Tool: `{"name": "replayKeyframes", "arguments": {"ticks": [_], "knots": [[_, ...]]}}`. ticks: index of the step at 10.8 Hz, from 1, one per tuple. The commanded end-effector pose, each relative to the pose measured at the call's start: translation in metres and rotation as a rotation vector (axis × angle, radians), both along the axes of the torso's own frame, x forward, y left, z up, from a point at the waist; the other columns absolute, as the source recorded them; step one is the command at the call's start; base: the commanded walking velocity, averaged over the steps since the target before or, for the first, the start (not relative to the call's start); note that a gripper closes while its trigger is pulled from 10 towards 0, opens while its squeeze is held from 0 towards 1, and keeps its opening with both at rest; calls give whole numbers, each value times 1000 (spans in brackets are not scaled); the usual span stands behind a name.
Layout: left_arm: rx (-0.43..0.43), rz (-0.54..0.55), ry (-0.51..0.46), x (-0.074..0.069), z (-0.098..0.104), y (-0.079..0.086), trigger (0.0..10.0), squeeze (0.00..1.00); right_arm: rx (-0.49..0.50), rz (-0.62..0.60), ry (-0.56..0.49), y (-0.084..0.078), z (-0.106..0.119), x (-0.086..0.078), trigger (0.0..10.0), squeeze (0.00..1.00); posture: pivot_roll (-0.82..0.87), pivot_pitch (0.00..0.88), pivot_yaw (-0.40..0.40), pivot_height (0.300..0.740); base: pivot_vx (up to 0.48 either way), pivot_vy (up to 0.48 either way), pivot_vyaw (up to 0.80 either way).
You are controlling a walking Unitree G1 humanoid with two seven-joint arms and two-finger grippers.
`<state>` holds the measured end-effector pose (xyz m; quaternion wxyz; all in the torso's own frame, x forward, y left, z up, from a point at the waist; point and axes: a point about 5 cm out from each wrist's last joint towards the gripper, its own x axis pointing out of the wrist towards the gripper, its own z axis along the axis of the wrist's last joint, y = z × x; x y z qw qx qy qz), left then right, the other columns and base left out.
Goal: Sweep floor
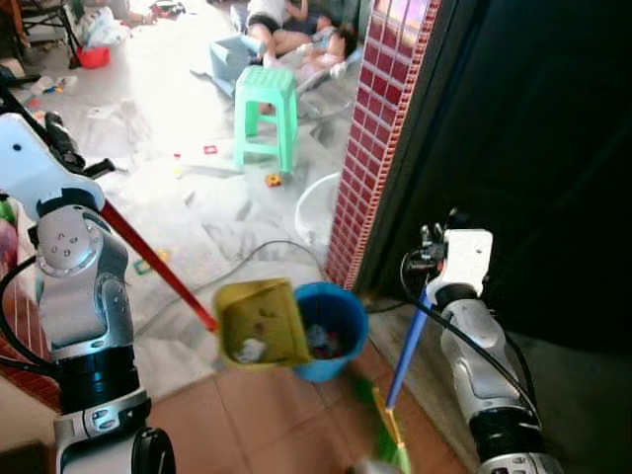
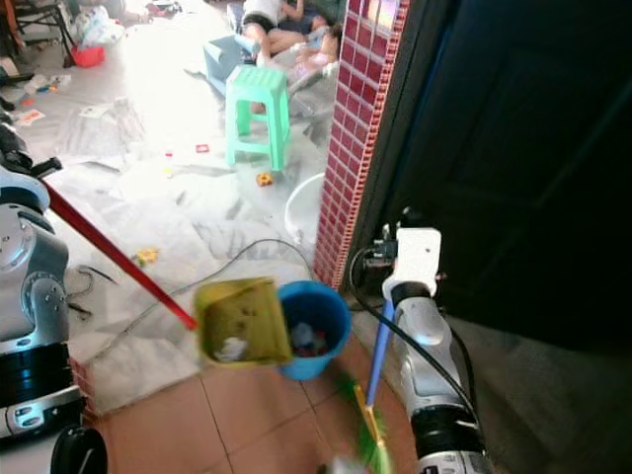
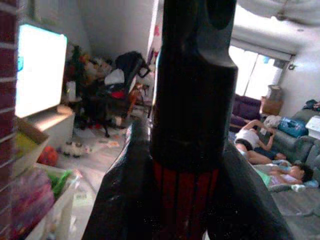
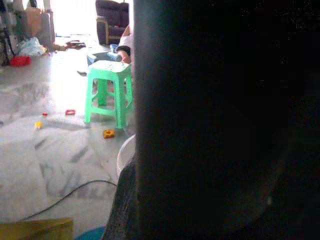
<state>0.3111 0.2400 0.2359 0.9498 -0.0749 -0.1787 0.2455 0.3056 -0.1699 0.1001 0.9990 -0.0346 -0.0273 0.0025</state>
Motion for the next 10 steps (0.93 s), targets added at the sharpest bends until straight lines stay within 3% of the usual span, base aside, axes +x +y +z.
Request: {"name": "replayKeyframes", "arguments": {"ticks": [1, 4, 6, 9, 10], "knots": [[-1, -51, -84, 0, 16, -15, 10000, 0, -18, -22, -37, -8, 8, 1, 10000, 0, -63, 0, -8, 740, 428, 0, 0], [-12, -70, -88, 0, 15, -21, 10000, 0, -15, -23, -36, -7, 7, 1, 10000, 0, -61, 0, -5, 740, 394, -270, 0], [42, -93, -113, -2, 19, -28, 10000, 0, -13, -23, -34, -7, 6, 1, 10000, 0, -62, 0, -4, 740, 0, 0, 0], [61, -179, -110, -1, 16, -50, 10000, 0, -17, -19, -31, -6, 6, 1, 10000, 0, -62, 0, -7, 740, 0, 0, 0], [90, -242, -116, -1, 14, -65, 10000, 0, -16, -18, -31, -6, 6, 1, 10000, 0, -62, 0, -7, 740, 0, 0, 0]]}}
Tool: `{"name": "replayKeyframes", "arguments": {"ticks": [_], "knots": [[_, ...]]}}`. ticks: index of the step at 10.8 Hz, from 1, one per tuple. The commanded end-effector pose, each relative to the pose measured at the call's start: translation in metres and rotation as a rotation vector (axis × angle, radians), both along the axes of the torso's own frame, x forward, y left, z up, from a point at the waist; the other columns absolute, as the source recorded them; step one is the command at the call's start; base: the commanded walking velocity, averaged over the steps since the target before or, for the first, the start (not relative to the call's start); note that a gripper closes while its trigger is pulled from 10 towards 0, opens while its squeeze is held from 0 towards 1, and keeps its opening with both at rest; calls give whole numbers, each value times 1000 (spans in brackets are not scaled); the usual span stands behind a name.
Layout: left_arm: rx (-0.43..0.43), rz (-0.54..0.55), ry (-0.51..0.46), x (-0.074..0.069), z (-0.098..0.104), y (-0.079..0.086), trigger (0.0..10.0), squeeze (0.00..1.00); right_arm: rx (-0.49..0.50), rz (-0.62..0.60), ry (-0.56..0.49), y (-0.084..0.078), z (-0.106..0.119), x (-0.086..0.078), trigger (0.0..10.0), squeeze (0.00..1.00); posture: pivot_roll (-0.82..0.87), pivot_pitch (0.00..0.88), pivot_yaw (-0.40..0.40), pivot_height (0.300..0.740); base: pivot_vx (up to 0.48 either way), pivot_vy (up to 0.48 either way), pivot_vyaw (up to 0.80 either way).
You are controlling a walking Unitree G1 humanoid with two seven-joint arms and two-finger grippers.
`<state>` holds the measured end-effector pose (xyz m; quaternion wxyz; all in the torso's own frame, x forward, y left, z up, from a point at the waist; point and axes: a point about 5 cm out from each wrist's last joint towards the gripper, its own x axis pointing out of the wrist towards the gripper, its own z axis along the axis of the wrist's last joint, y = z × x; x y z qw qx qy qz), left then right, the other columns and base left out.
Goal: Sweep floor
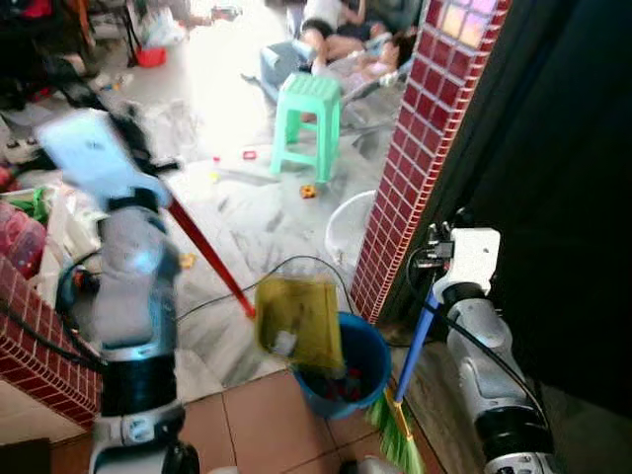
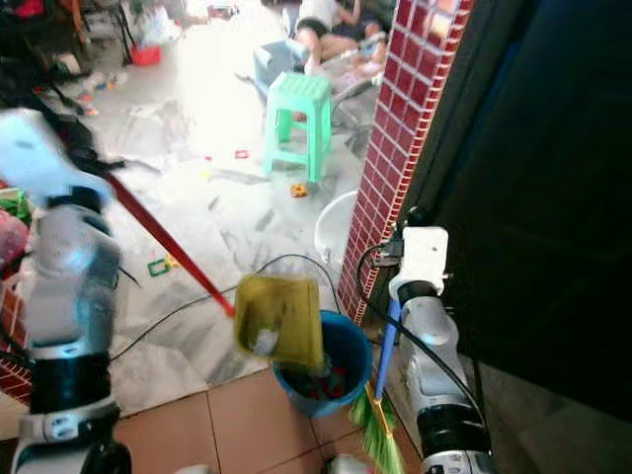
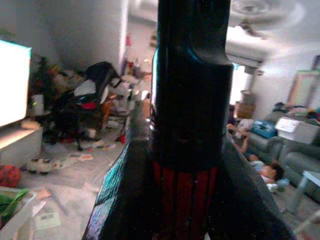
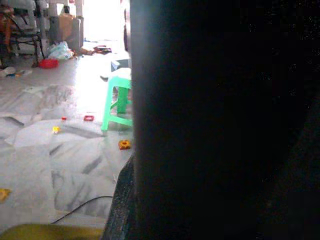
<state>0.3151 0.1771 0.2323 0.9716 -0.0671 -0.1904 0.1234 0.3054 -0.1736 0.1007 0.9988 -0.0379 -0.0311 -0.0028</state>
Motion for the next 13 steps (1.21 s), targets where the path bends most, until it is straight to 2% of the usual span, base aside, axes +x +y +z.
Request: {"name": "replayKeyframes", "arguments": {"ticks": [1, 2, 4, 5, 6, 7, 8, 9, 10, 11, 12, 13], "knots": [[32, -51, -96, -5, 17, -11, 10000, 0, -9, -7, -23, -3, 5, 1, 10000, 0, -63, 0, -6, 740, 0, 0, 0], [69, -107, -105, -4, 17, -21, 10000, 0, -9, -7, -22, -3, 5, 2, 10000, 0, -63, 0, -8, 740, 0, 0, 0], [156, -393, -141, -7, 18, -63, 10000, 0, -9, -7, -23, -2, 5, 2, 10000, 0, -63, 0, -7, 740, 0, 0, 0], [260, -562, -168, -16, 18, -92, 10000, 0, -9, -7, -23, -2, 5, 3, 10000, 0, -62, 0, -8, 740, 0, 0, 0], [308, -616, -184, -20, 18, -101, 10000, 0, -9, -7, -23, -1, 5, 4, 10000, 0, -61, 0, -10, 740, 0, 0, 0], [413, -731, -210, -29, 19, -120, 10000, 0, -9, -5, -23, -1, 5, 4, 10000, 0, -61, 0, -10, 740, 0, 0, 0], [470, -817, -232, -37, 20, -133, 10000, 0, -9, -3, -22, 0, 5, 5, 10000, 0, -61, 0, -12, 740, 0, 0, 0], [541, -863, -266, -45, 22, -143, 10000, 0, -9, -3, -22, 0, 5, 5, 10000, 0, -62, 0, -11, 740, 0, 0, 0], [659, -893, -284, -53, 20, -152, 10000, 0, -11, -2, -23, 0, 5, 5, 10000, 0, -64, 0, -11, 740, 0, 0, 0], [679, -886, -294, -54, 22, -153, 10000, 0, -11, -3, -23, 0, 5, 5, 10000, 0, -64, 0, -12, 740, 0, 0, 0], [655, -879, -298, -55, 24, -154, 10000, 0, -11, -2, -23, 0, 5, 6, 10000, 0, -64, 0, -11, 740, 0, 0, 0], [659, -828, -319, -53, 28, -149, 10000, 0, -11, -1, -24, 1, 5, 6, 10000, 0, -64, 0, -10, 740, 0, 0, 0]]}}
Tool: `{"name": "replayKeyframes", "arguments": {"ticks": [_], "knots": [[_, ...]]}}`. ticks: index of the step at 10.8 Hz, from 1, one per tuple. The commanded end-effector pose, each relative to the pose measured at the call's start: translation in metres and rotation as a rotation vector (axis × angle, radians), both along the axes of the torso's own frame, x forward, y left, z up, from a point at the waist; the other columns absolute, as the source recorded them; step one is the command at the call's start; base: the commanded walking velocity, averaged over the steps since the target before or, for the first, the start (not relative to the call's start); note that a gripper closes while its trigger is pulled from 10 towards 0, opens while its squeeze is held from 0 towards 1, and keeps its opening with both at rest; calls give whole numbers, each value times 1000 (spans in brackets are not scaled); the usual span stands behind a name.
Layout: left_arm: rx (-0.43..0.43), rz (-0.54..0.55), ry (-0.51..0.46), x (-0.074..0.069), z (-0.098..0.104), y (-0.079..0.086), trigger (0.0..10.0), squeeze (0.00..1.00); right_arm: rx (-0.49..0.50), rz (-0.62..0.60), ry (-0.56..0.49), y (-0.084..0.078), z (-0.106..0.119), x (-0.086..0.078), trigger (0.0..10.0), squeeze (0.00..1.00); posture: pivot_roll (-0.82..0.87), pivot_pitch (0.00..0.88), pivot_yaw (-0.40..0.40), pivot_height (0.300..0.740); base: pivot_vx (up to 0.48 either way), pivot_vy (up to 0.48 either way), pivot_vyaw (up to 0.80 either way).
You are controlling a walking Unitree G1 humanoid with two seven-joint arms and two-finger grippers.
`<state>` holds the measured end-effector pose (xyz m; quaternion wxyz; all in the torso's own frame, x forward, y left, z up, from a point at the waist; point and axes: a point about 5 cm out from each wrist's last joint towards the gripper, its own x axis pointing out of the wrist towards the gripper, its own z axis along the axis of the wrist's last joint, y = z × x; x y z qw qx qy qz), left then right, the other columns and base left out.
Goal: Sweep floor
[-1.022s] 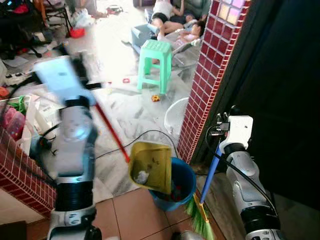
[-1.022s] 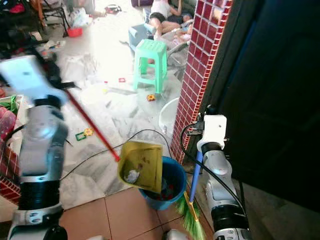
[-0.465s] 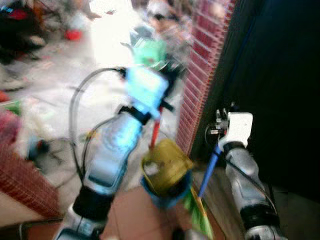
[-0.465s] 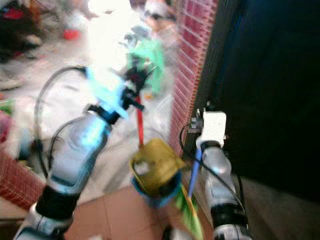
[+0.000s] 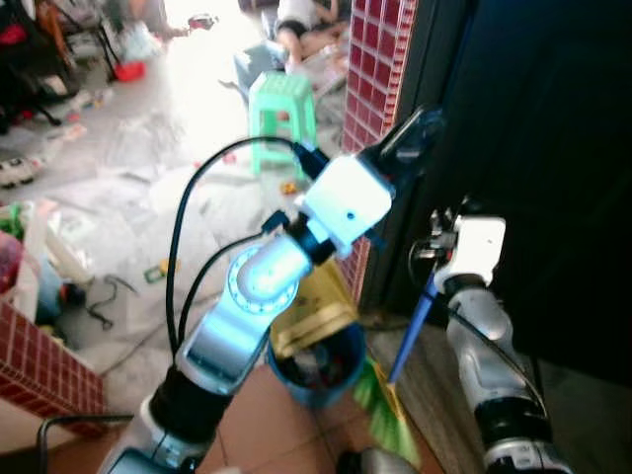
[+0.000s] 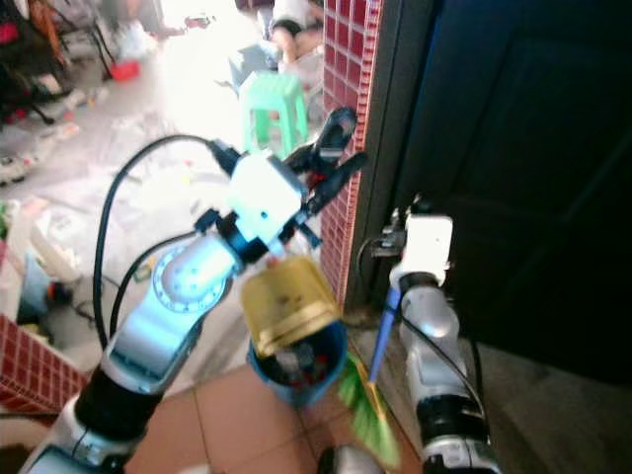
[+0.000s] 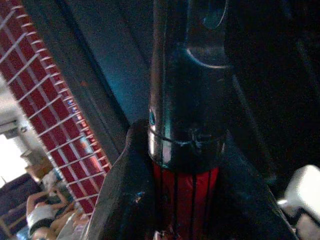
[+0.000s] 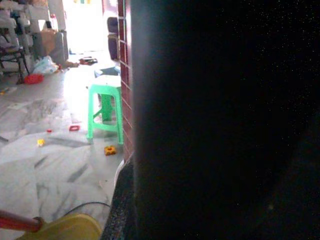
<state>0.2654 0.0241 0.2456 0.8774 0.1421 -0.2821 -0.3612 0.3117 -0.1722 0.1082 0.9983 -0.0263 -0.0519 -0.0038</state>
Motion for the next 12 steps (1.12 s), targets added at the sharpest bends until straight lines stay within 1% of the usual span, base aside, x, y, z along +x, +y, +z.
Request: {"name": "replayKeyframes", "arguments": {"ticks": [1, 3, 4, 5, 6, 7, 8, 9, 10, 11, 12], "knots": [[-42, 40, -79, 0, 18, 8, 10000, 0, -33, -2, 17, -1, -3, 0, 10000, 0, -64, 0, -10, 740, 0, 0, 0], [-107, 160, -112, 10, 29, 25, 10000, 0, -31, -3, 16, -1, -3, 0, 10000, 0, -63, 0, -8, 740, 0, 0, 0], [-150, 222, -129, 17, 39, 38, 10000, 0, -30, -4, 15, -1, -3, 0, 10000, 0, -63, 0, -10, 740, 0, 0, 0], [-223, 317, -150, 27, 56, 60, 10000, 0, -31, -2, 15, -1, -3, 0, 10000, 0, -63, 0, -11, 740, 0, 0, 0], [-279, 404, -192, 31, 73, 80, 10000, 0, -32, 1, 16, -1, -3, 0, 10000, 0, -56, 0, -15, 740, 0, 0, 0], [-323, 481, -233, 33, 87, 97, 10000, 0, -31, 2, 17, -1, -4, 0, 10000, 0, -54, 0, -17, 740, 0, 0, 0], [-331, 561, -267, 34, 93, 110, 10000, 0, -31, 4, 18, 0, -4, 0, 10000, 0, -54, 0, -17, 740, 0, 0, 0], [-297, 731, -241, 43, 77, 139, 10000, 0, -30, 9, 20, 0, -4, 1, 10000, 0, -52, 0, -18, 740, 0, 0, 0], [-264, 836, -149, 50, 49, 157, 10000, 0, -29, 11, 21, 0, -4, 1, 10000, 0, -54, 0, -16, 740, 0, 0, 0], [-287, 895, -40, 52, 23, 168, 10000, 0, -27, 11, 24, 0, -4, 1, 10000, 0, -55, 0, -17, 740, 0, 0, 0], [-297, 952, 91, 51, -18, 177, 10000, 0, -27, 18, 32, 1, -4, 2, 10000, 0, -55, 0, -18, 740, 0, 0, 0]]}}
